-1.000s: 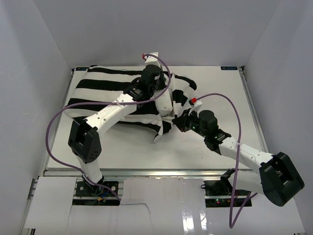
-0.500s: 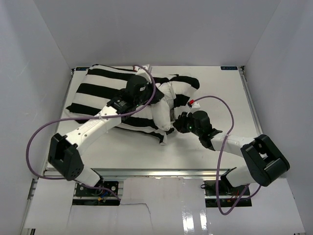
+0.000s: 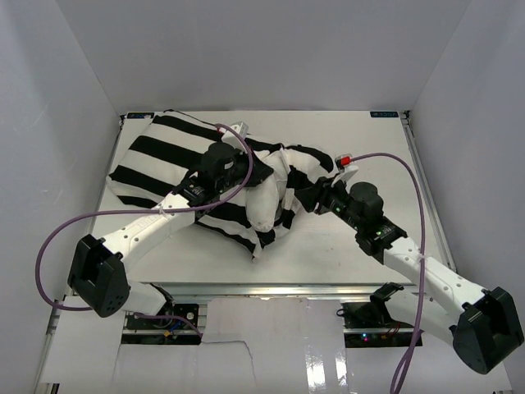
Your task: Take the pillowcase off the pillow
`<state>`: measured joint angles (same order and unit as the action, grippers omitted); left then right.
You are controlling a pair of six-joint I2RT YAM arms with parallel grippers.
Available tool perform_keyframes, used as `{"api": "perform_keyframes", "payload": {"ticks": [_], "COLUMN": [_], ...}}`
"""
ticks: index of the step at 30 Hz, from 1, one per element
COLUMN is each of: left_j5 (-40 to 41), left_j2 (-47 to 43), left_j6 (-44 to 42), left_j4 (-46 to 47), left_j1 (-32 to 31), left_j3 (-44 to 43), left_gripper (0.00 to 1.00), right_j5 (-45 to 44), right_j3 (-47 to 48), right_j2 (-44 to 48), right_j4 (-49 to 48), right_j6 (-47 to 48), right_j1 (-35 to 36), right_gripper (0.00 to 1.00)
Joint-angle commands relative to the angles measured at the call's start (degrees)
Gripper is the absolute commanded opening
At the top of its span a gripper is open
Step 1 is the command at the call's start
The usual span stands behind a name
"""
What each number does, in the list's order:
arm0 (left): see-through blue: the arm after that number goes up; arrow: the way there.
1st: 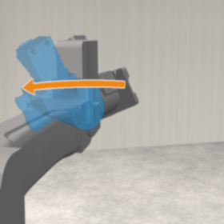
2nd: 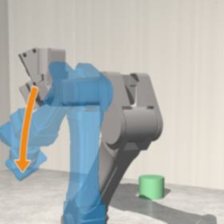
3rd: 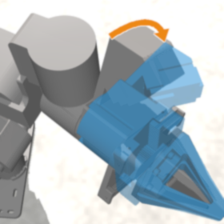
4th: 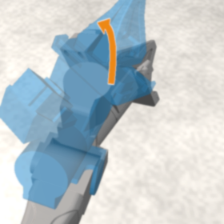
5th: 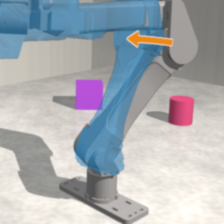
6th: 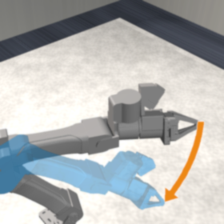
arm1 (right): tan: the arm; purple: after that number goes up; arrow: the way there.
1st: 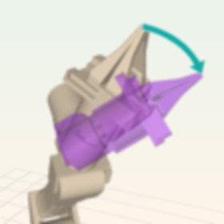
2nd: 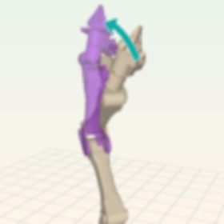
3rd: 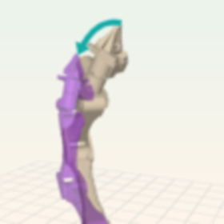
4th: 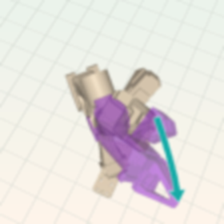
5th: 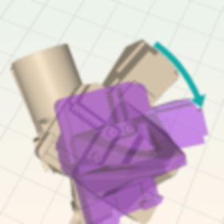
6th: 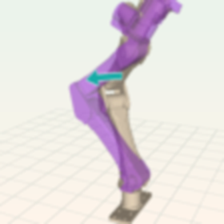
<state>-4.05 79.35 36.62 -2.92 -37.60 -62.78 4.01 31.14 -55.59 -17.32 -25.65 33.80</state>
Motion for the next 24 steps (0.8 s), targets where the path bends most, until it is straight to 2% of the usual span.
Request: {"api": "perform_keyframes", "payload": {"ticks": [1, 12, 17, 20, 21, 23, 24], "left_j5": [-1.2, -1.0, -1.9, -3.0, -3.6, -4.6, -6.2], "left_j2": [-2.0, -3.9, -4.2, -4.7, -5.1, -6.6, -7.2], "left_j6": [1.3, 2.5, 2.7, 2.8, 2.8, 2.9, 2.8], "left_j4": [7.4, 8.2, 8.3, 7.9, 7.6, 7.5, 7.1], "left_j1": [0.4, 0.4, 0.4, 0.4, 0.4, 0.4, 0.4], "left_j3": [-0.5, 1.9, 1.9, 1.6, 1.6, 2.5, 2.9], "left_gripper": [0.0, 0.0, 0.0, 0.0, 0.0, 0.0, 0.0], "right_j5": [-3.1, -6.0, -9.3, -10.4, -10.6, -12.6, -15.3], "right_j3": [6.6, 19.6, 18.7, 17.1, 16.7, 16.9, 17.3], "right_j2": [-0.8, -15.8, -18.8, -19.3, -19.6, -19.9, -20.3], "right_j4": [5.7, 7.3, 6.1, 3.5, 2.7, 1.9, 2.0], "right_j6": [3.1, 4.8, 4.0, 3.8, 3.9, 3.4, 3.0], "right_j1": [0.3, 0.6, 1.2, 1.1, 1.0, 1.0, 0.7], "right_gripper": [0.51, 0.53, 0.53, 0.49, 0.46, 0.23, 0.08]}}
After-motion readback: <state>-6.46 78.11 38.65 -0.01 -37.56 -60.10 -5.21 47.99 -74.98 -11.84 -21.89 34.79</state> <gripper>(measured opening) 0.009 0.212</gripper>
